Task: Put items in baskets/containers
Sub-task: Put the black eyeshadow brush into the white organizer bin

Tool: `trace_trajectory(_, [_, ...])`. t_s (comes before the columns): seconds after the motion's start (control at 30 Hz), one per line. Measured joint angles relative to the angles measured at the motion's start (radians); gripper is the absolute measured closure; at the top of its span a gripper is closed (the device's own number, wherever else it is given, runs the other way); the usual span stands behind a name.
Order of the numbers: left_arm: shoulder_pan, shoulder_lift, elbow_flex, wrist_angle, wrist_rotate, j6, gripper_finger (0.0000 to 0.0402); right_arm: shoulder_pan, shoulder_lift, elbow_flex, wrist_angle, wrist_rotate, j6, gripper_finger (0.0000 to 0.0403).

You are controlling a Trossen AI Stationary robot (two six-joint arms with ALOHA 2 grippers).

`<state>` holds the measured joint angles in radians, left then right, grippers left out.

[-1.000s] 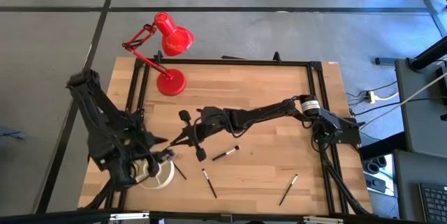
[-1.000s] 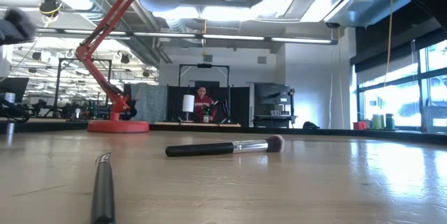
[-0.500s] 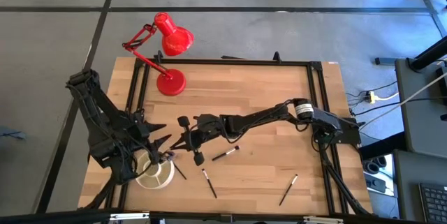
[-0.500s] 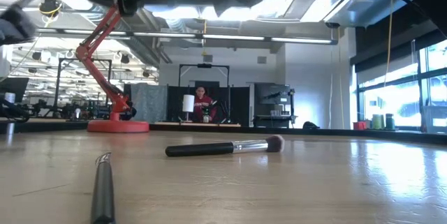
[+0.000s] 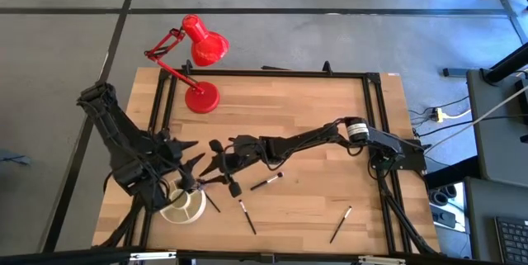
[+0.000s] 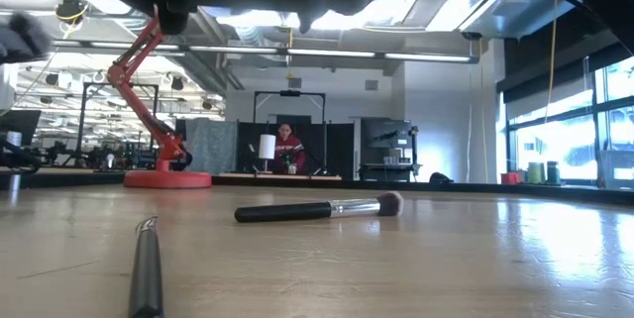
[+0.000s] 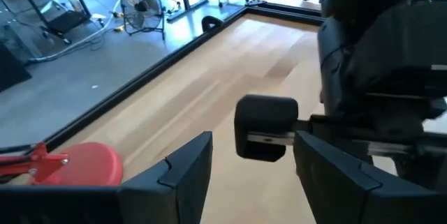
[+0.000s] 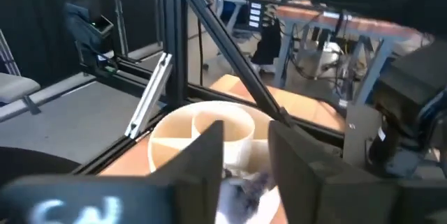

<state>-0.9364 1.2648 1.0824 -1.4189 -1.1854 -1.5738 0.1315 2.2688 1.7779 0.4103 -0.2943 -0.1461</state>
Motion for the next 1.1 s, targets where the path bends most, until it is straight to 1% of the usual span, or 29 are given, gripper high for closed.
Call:
trace_trajectory(0.13, [0.017, 0.0, 0.0, 0.0, 0.004, 0.008, 0.0206, -0.006, -0.009, -0.001, -0.09, 0.067, 0.036, 0.0229])
trace_trajectory(0.2, [0.023, 0.0, 0.0, 0.0, 0.013, 0.012, 0.0206, -0.008, -0.043, -0.003, -0.211, 0.087, 0.041, 0.0216])
trace_trajectory(0.3, [0.025, 0.0, 0.0, 0.0, 0.021, 0.025, 0.0206, -0.007, -0.142, -0.003, -0.466, 0.104, 0.041, 0.0212])
trace_trajectory(0.33, [0.025, 0.0, -0.001, -0.001, 0.011, 0.025, 0.0206, -0.006, -0.177, -0.002, -0.564, 0.128, 0.058, 0.0212])
trace_trajectory(0.4, [0.03, 0.0, -0.01, 0.007, -0.045, 0.025, 0.0206, -0.005, -0.245, 0.0, -0.765, 0.158, 0.104, 0.0212])
trace_trajectory(0.5, [0.064, 0.0, -0.045, 0.016, -0.112, 0.011, 0.0206, -0.006, -0.315, 0.0, -1.058, 0.189, 0.193, 0.0222])
trace_trajectory(0.57, [0.106, 0.0, -0.069, 0.036, -0.106, -0.015, 0.0206, 0.0, -0.349, -0.001, -1.226, 0.254, 0.265, 0.0234])
trace_trajectory(0.63, [0.157, 0.0, -0.097, 0.073, -0.087, -0.036, 0.0206, 0.024, -0.376, -0.008, -1.388, 0.349, 0.371, 0.0246])
trace_trajectory(0.73, [0.237, 0.001, -0.123, 0.134, -0.034, -0.005, 0.0206, 0.08, -0.426, -0.09, -1.509, 0.47, 0.546, 0.0264])
trace_trajectory(0.8, [0.294, 0.001, -0.131, 0.187, 0.023, 0.068, 0.0206, 0.12, -0.467, -0.172, -1.526, 0.492, 0.622, 0.0273])
trace_trajectory(0.87, [0.345, 0.001, -0.138, 0.263, 0.066, 0.179, 0.0206, 0.156, -0.515, -0.251, -1.523, 0.49, 0.669, 0.0279])
trace_trajectory(0.93, [0.386, 0.001, -0.153, 0.373, 0.095, 0.311, 0.0206, 0.181, -0.555, -0.325, -1.525, 0.478, 0.715, 0.0281])
trace_trajectory(1.03, [0.442, 0.001, -0.187, 0.595, 0.14, 0.535, 0.0206, 0.204, -0.612, -0.437, -1.561, 0.421, 0.738, 0.0279])
trace_trajectory(1.1, [0.48, 0.002, -0.213, 0.749, 0.197, 0.685, 0.0206, 0.218, -0.658, -0.517, -1.57, 0.337, 0.693, 0.0279])
